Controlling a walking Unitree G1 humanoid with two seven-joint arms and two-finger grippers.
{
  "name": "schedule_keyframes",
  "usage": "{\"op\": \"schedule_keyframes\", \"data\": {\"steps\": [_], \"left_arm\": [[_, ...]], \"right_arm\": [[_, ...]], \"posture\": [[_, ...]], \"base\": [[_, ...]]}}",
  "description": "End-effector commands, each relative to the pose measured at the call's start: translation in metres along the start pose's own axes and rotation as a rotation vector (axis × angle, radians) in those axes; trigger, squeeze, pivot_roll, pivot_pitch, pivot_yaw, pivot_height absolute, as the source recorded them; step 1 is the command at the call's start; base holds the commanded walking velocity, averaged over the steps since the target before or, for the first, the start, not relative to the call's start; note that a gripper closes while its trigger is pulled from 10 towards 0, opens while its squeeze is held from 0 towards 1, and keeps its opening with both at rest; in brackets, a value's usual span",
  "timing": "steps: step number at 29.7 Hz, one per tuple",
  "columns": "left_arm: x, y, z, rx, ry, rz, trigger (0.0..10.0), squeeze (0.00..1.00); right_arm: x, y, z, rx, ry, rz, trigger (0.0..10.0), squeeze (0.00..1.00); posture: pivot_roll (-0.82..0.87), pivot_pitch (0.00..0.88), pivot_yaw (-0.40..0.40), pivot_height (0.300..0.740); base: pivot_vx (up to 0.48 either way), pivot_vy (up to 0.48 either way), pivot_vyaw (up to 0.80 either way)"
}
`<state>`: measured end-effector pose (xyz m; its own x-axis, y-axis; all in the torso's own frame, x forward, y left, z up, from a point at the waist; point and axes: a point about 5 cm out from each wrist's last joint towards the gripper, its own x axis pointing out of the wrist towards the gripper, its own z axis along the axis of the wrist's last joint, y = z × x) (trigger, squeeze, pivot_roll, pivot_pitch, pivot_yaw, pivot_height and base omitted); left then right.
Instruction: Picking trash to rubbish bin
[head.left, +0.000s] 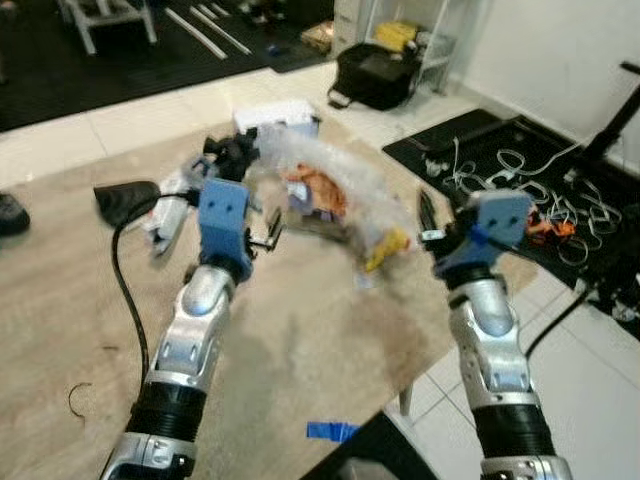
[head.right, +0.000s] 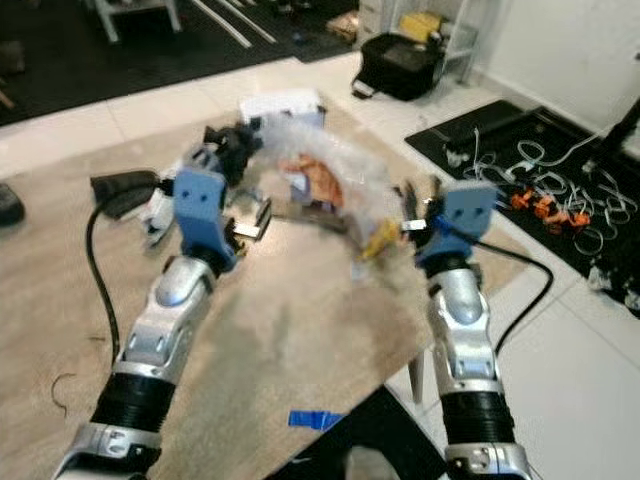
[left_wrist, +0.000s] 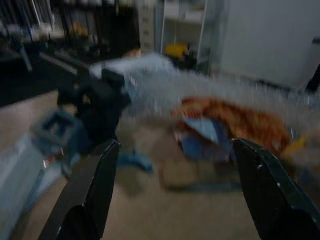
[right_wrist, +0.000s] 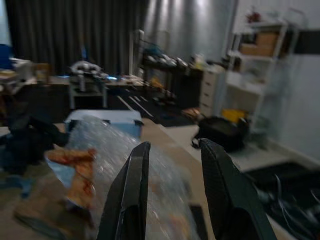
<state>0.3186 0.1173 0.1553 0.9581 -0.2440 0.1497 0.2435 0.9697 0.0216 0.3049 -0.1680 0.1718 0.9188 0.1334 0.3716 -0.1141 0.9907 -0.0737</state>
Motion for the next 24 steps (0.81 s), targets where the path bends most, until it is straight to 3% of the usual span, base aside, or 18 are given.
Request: {"op": "schedule_keyframes", "data": {"steps": [1,6,7,8,9,18,21,23,24], "left_arm": [[-0.002,-0.008,0.005,0.002,-0.042,-0.063,10.0,0.00],[-0.004,-0.014,0.004,0.054,-0.051,-0.133,10.0,0.00],[-0.005,-0.016,0.004,0.067,-0.051,-0.153,10.0,0.00],[-0.005,-0.016,0.004,0.067,-0.051,-0.153,10.0,0.00],[-0.006,-0.017,0.003,0.074,-0.052,-0.168,10.0,0.00],[-0.006,-0.020,0.003,0.080,-0.050,-0.201,10.0,0.00],[-0.006,-0.020,0.002,0.084,-0.047,-0.204,10.0,0.00],[-0.006,-0.023,0.002,0.092,-0.050,-0.234,10.0,0.00],[-0.006,-0.026,0.004,0.100,-0.058,-0.270,10.0,0.00]], "right_arm": [[-0.004,-0.005,-0.006,-0.036,0.049,-0.021,10.0,0.00],[-0.001,-0.010,-0.007,-0.062,0.076,-0.027,10.0,0.00],[0.001,-0.011,-0.006,-0.078,0.082,-0.012,10.0,0.07],[0.001,-0.011,-0.006,-0.078,0.082,-0.012,10.0,0.07],[0.003,-0.011,-0.004,-0.096,0.084,0.008,10.0,1.00],[0.011,-0.018,-0.008,-0.168,0.143,0.054,10.0,1.00],[0.012,-0.018,-0.009,-0.175,0.152,0.063,10.0,1.00],[0.014,-0.018,-0.019,-0.131,0.211,0.081,10.0,1.00],[0.016,-0.018,-0.022,-0.095,0.226,0.101,10.0,0.34]], "posture": [[-0.12,0.000,-0.017,0.740],[-0.12,0.000,-0.013,0.740],[-0.12,0.000,-0.011,0.740],[-0.12,0.000,-0.011,0.740],[-0.12,0.000,-0.011,0.740],[-0.12,0.000,-0.016,0.740],[-0.12,0.000,-0.017,0.740],[-0.12,0.000,-0.016,0.740],[-0.11,0.000,-0.017,0.740]], "base": [[0.000,0.000,0.00],[0.000,0.000,0.00],[0.000,0.000,0.00],[0.000,0.000,0.00],[0.000,0.000,0.00],[0.000,0.000,0.00],[0.000,0.000,0.00],[0.000,0.000,0.00],[0.000,0.000,0.00]]}}
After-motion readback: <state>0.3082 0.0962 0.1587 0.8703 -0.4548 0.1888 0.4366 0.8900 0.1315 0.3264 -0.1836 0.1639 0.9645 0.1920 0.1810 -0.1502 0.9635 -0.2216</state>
